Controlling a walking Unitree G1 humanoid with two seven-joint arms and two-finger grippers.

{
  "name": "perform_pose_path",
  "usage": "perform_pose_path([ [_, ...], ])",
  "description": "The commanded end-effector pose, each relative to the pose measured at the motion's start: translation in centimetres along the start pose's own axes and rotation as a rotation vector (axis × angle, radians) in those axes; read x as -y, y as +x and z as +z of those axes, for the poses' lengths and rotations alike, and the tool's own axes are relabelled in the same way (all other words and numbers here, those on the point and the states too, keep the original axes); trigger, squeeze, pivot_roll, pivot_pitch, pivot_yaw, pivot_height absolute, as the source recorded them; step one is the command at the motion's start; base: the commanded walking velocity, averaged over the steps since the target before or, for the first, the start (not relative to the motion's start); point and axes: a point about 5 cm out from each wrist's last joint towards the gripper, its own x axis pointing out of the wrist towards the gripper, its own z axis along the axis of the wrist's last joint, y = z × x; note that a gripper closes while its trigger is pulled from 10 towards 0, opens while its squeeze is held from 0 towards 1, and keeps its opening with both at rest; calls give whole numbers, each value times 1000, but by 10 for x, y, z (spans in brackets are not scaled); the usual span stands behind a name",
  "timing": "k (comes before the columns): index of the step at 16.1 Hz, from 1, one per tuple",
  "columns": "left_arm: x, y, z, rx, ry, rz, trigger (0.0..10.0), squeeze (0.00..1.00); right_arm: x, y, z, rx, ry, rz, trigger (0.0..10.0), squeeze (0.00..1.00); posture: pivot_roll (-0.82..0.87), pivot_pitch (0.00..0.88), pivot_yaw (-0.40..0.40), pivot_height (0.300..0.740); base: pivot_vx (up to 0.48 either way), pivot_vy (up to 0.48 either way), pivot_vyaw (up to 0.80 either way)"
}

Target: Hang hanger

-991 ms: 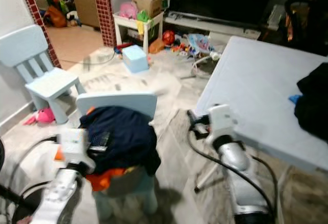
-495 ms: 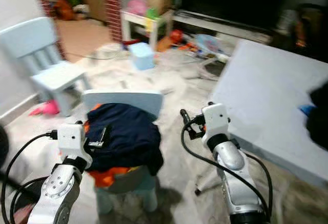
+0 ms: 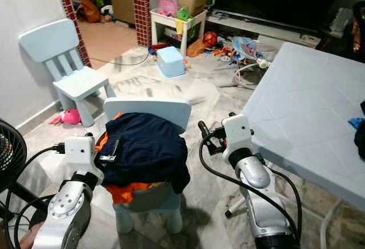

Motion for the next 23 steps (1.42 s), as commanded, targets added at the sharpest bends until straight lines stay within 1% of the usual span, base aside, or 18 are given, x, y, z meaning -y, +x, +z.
perform_pose_path([
  [1,1,2,1,5,-4,-12,10000,0,0,0,3,13,-16,10,10000,0,-61,0,-71,740,0,-240,0],
  [5,2,3,0,2,-6,-12,10000,0,0,1,4,14,-24,15,10000,0,-63,0,-72,740,0,-281,0],
  [10,3,3,0,2,-11,-13,10000,0,-2,0,3,13,-28,23,10000,0,-65,0,-74,740,0,-340,710],
  [14,1,3,-1,3,-28,2,10000,0,-2,1,2,9,-33,27,10000,0,-65,0,-76,740,0,0,0],
  [23,1,5,-1,2,-36,10,10000,0,-2,1,2,12,-44,32,10000,0,-70,0,-71,740,0,0,0],
])
